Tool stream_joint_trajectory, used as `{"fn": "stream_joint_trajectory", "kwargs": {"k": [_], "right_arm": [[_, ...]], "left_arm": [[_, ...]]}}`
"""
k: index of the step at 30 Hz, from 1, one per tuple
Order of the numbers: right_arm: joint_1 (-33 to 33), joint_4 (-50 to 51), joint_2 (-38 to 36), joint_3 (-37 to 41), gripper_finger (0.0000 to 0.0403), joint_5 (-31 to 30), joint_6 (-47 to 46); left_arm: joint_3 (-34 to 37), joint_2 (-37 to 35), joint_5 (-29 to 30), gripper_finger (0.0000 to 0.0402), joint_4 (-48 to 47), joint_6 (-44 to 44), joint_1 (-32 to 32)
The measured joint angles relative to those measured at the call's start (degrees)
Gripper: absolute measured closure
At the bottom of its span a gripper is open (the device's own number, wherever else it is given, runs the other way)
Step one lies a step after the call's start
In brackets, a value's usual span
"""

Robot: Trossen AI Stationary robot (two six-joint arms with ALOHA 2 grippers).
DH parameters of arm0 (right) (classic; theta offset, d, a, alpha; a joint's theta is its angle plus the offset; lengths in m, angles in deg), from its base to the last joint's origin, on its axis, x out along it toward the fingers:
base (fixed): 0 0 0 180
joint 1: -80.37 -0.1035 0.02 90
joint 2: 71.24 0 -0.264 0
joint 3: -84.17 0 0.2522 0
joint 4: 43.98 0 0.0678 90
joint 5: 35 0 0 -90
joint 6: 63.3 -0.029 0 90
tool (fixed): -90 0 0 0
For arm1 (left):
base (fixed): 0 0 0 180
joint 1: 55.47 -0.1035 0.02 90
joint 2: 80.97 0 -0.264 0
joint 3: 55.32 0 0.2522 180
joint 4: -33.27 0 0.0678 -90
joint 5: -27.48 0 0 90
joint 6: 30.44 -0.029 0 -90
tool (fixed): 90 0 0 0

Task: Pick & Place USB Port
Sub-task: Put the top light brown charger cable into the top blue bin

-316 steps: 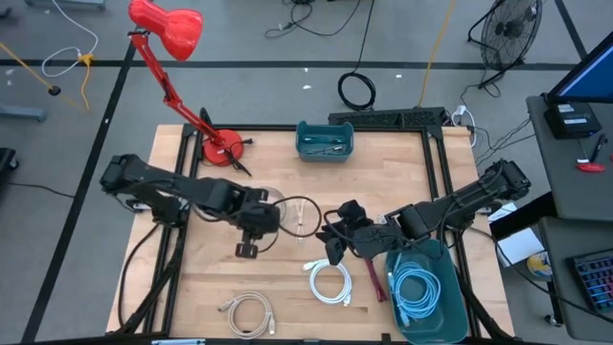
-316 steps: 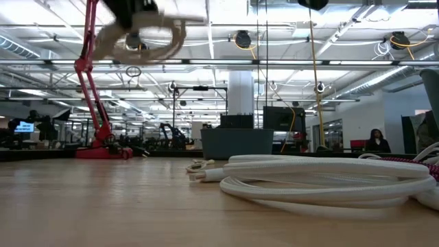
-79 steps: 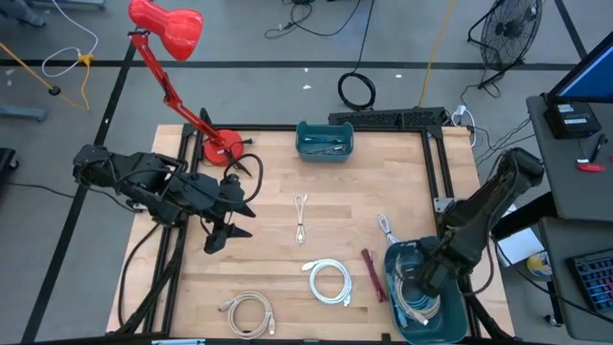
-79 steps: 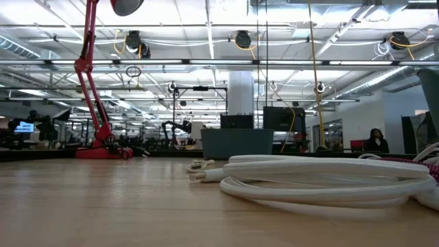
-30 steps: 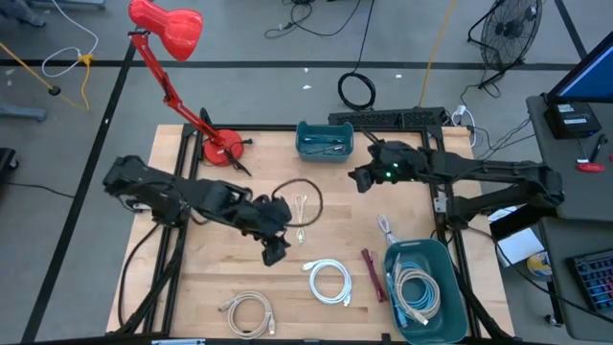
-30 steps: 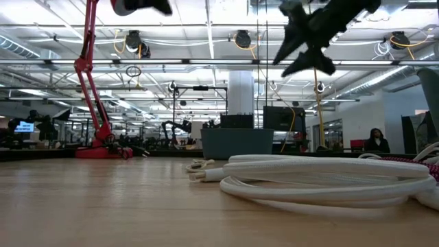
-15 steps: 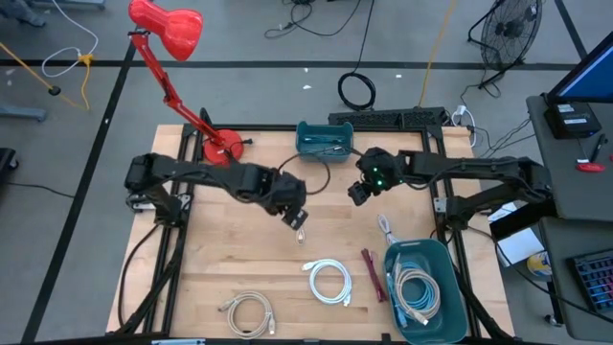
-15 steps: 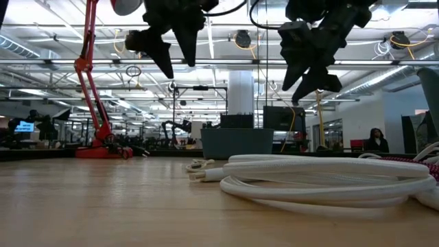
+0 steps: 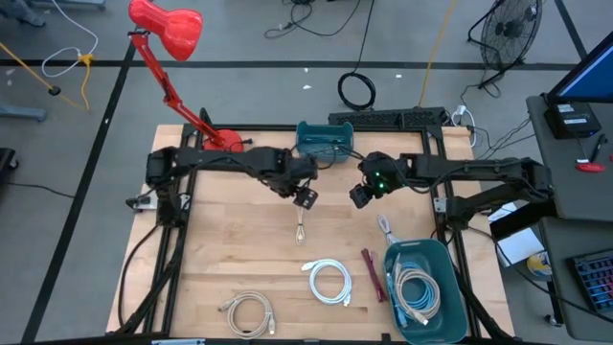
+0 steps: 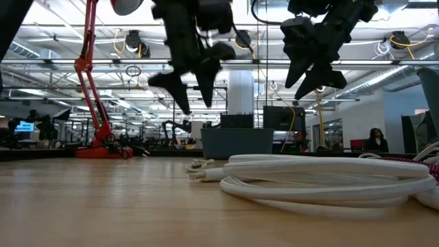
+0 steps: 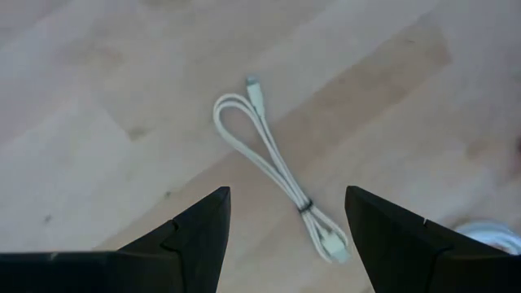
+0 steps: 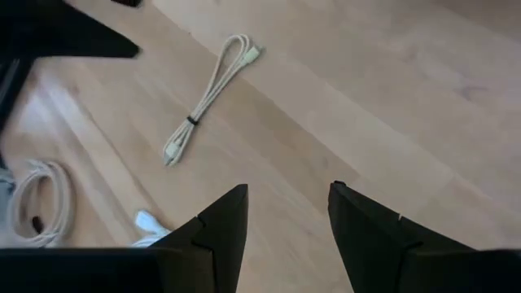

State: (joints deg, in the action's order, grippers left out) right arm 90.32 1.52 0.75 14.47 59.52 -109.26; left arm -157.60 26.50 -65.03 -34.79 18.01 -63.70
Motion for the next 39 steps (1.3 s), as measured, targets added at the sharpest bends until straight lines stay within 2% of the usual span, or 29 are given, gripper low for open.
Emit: {"fn": "stream_joint_trajectory", "kwargs": {"k": [8, 20, 26, 29, 39], "right_arm": [[-2.11, 0.25, 0.04, 0.00, 0.0238, -0.36, -1.36], [-5.11, 0.11, 0.04, 0.00, 0.0238, -1.71, -2.46], [-6.74, -0.26, 0.04, 0.00, 0.0238, -1.89, -2.86], [-7.39, -0.26, 0.04, 0.00, 0.0238, -1.91, -2.92], [-9.75, -0.56, 0.04, 0.00, 0.0238, -3.27, -3.75]], "left_arm": [[0.04, 8.14, -5.24, 0.0158, 2.46, -2.53, -0.70], [0.07, 13.32, -5.37, 0.0158, 4.73, -2.89, -0.52], [0.07, 13.32, -2.26, 0.0161, 5.18, -0.84, -0.83], [0.00, 14.16, -1.79, 0.0185, 4.72, -1.23, -1.46], [-0.26, 17.24, -4.16, 0.0309, 4.22, -3.93, -1.70]]}}
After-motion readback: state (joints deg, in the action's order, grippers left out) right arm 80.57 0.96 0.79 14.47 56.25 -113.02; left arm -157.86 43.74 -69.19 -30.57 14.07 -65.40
